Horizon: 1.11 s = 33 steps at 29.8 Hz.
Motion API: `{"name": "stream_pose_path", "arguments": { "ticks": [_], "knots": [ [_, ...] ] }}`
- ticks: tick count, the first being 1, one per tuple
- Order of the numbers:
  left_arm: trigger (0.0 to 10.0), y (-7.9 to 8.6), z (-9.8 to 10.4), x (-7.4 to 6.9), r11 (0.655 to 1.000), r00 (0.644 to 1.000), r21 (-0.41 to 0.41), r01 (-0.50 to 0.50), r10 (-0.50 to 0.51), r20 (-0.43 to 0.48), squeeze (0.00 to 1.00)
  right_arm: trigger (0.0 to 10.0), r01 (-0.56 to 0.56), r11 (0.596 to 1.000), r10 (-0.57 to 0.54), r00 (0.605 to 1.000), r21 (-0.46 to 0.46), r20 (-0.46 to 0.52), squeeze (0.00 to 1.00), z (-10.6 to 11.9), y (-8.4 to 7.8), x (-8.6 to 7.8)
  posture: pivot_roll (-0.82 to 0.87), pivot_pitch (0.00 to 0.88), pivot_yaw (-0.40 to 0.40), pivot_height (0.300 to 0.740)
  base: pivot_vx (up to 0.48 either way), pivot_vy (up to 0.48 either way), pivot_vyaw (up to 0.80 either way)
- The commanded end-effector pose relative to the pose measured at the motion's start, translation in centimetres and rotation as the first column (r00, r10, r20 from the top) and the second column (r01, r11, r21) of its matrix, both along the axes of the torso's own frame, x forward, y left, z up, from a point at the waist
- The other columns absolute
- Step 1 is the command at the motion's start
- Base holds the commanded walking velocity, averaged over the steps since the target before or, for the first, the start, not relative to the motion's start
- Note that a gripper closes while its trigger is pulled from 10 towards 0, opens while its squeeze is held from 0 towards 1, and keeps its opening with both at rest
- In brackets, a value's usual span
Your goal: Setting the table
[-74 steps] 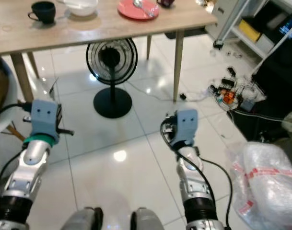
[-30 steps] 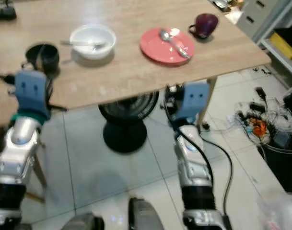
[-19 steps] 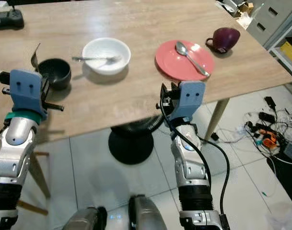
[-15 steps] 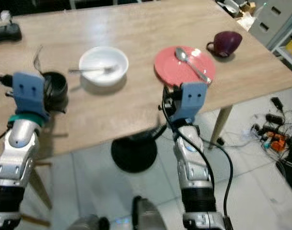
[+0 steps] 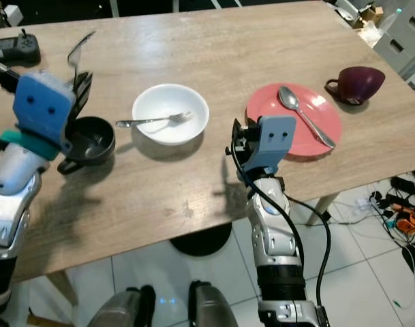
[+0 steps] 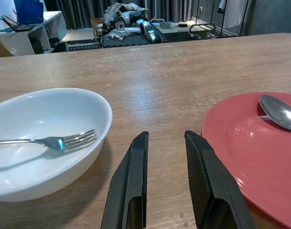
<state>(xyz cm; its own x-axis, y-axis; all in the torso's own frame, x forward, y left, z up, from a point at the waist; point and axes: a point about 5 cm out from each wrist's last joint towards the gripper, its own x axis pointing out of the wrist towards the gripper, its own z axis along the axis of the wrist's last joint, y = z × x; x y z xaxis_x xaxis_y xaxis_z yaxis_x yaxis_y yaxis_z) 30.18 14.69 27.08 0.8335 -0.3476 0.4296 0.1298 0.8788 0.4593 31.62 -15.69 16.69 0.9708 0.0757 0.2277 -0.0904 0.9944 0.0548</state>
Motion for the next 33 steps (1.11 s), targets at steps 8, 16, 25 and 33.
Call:
{"name": "stream_pose_path", "arguments": {
  "ticks": [8,16,25,33],
  "knots": [
    [10.0,2.1,0.4,2.7,0.999,0.986,0.041,0.02,-0.013,-0.165,0.0,10.0,0.013,1.0,-0.013,1.0,0.0,-0.026,0.0,-0.5,-0.5,-0.2,-0.08,0.095,0.024,0.74,0.0,0.0,0.0],
    [10.0,4.1,-1.0,6.3,0.935,0.963,0.351,-0.052,0.14,-0.231,0.0,10.0,0.013,1.0,-0.013,1.0,0.005,-0.018,0.0,-0.1,-0.3,-0.7,-0.09,0.113,0.026,0.74,0.0,0.0,0.0],
    [10.0,3.2,-0.5,8.5,0.849,0.965,0.528,-0.003,0.14,-0.22,0.0,10.0,0.019,1.0,-0.018,1.0,0.007,-0.015,0.0,0.2,-0.4,-1.2,-0.12,0.149,0.034,0.74,0.0,0.0,0.0],
    [10.0,-0.5,-0.7,9.1,0.766,0.979,0.627,0.141,-0.013,-0.204,0.0,10.0,0.016,1.0,-0.016,1.0,0.01,-0.022,0.0,0.2,-0.1,-1.4,-0.13,0.155,0.039,0.74,0.0,0.0,0.0]
  ]
}}
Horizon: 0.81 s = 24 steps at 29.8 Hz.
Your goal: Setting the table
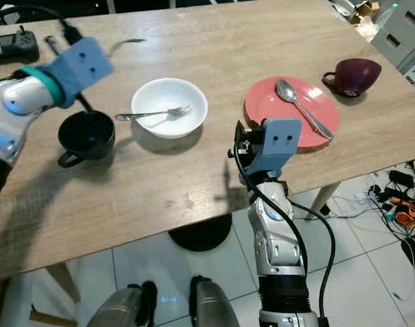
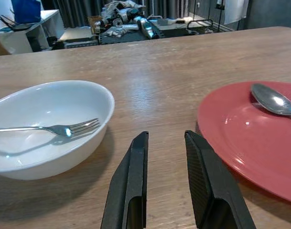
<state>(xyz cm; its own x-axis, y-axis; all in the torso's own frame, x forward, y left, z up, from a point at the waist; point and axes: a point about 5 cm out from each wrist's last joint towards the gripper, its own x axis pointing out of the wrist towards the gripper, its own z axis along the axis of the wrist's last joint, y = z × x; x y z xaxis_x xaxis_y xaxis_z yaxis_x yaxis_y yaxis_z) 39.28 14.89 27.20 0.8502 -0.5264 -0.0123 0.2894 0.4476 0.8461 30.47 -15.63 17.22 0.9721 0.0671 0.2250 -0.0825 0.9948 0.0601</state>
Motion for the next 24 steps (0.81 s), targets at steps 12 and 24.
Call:
{"name": "stream_pose_path", "arguments": {
  "ticks": [12,24],
  "knots": [
    [10.0,-4.0,-0.9,1.2,0.945,0.99,0.321,0.069,-0.104,0.093,1.0,10.0,0.022,1.0,-0.021,1.0,0.011,-0.022,0.0,-0.3,-0.2,-0.6,-0.14,0.152,0.059,0.74,0.0,0.0,0.0],
    [10.0,-4.3,2.7,1.2,0.98,0.917,0.199,0.017,-0.094,0.387,0.0,10.0,0.02,1.0,-0.02,1.0,0.015,-0.021,0.0,-0.3,-0.1,-0.4,-0.13,0.13,0.057,0.74,0.0,0.0,0.0]
  ]
}}
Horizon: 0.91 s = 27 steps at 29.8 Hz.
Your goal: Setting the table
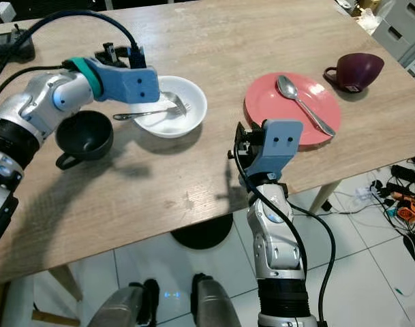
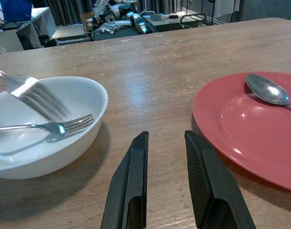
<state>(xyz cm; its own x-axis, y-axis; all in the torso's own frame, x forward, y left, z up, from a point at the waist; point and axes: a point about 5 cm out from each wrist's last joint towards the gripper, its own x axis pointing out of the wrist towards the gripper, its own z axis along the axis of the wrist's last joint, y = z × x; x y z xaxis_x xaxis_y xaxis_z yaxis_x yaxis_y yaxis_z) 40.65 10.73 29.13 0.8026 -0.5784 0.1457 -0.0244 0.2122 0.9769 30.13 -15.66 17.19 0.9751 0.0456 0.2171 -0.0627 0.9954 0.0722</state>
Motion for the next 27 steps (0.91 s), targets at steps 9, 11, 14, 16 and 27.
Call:
{"name": "stream_pose_path", "arguments": {
  "ticks": [9,11,14,16,27],
  "knots": [
    [10.0,0.2,-1.1,-0.6,0.996,0.993,-0.001,0.087,-0.087,-0.074,0.0,10.0,-0.004,1.0,0.004,1.0,0.004,-0.013,0.0,-0.4,0.1,0.1,-0.11,0.124,0.051,0.74,0.0,0.0,0.0],
    [10.0,0.6,-1.4,-0.6,0.998,0.997,0.027,0.065,-0.064,-0.053,0.0,10.0,-0.007,1.0,0.007,1.0,0.004,-0.013,0.0,-0.4,0.1,0.1,-0.11,0.121,0.051,0.74,0.0,0.0,0.0],
    [10.0,1.3,-1.2,-0.4,0.999,1.0,0.05,0.019,-0.019,0.001,0.0,10.0,-0.008,1.0,0.008,1.0,0.004,-0.013,0.0,-0.3,0.2,0.2,-0.11,0.12,0.05,0.74,0.0,0.0,0.0],
    [10.0,1.9,-0.7,-0.4,0.999,0.999,0.042,-0.012,0.01,0.049,0.0,10.0,-0.01,1.0,0.01,1.0,0.005,-0.013,0.0,-0.3,0.2,0.2,-0.11,0.12,0.051,0.74,0.0,0.0,0.0],
    [10.0,3.3,2.9,-1.2,0.913,0.999,-0.409,0.004,0.012,0.038,0.0,10.0,-0.013,1.0,0.014,1.0,0.005,-0.016,0.0,-0.4,0.3,0.2,-0.1,0.126,0.052,0.74,0.0,0.0,0.0]
  ]
}}
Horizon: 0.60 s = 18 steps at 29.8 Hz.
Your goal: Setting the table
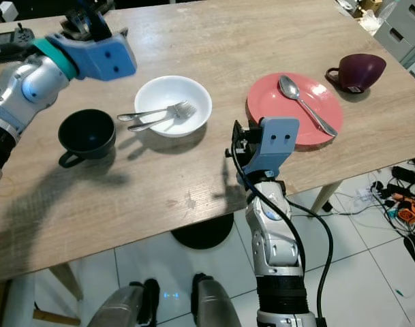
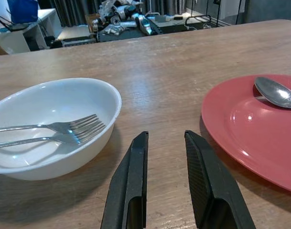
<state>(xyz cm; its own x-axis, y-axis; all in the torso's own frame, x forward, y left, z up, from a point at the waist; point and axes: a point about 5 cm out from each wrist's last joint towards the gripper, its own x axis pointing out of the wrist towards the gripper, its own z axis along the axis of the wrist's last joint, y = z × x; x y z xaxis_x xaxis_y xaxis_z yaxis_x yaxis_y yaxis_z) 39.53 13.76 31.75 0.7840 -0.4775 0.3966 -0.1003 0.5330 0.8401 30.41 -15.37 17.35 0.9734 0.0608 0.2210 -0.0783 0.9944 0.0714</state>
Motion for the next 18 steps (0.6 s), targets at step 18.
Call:
{"name": "stream_pose_path", "arguments": {
  "ticks": [18],
  "knots": [
    [10.0,-2.3,-7.4,-6.8,0.841,0.794,-0.541,-0.001,-0.328,-0.512,0.0,10.0,0.097,0.995,-0.098,0.994,0.01,0.05,0.0,1.7,-2.0,0.2,-0.09,0.138,0.05,0.74,0.0,0.0,0.0]
  ]
}}
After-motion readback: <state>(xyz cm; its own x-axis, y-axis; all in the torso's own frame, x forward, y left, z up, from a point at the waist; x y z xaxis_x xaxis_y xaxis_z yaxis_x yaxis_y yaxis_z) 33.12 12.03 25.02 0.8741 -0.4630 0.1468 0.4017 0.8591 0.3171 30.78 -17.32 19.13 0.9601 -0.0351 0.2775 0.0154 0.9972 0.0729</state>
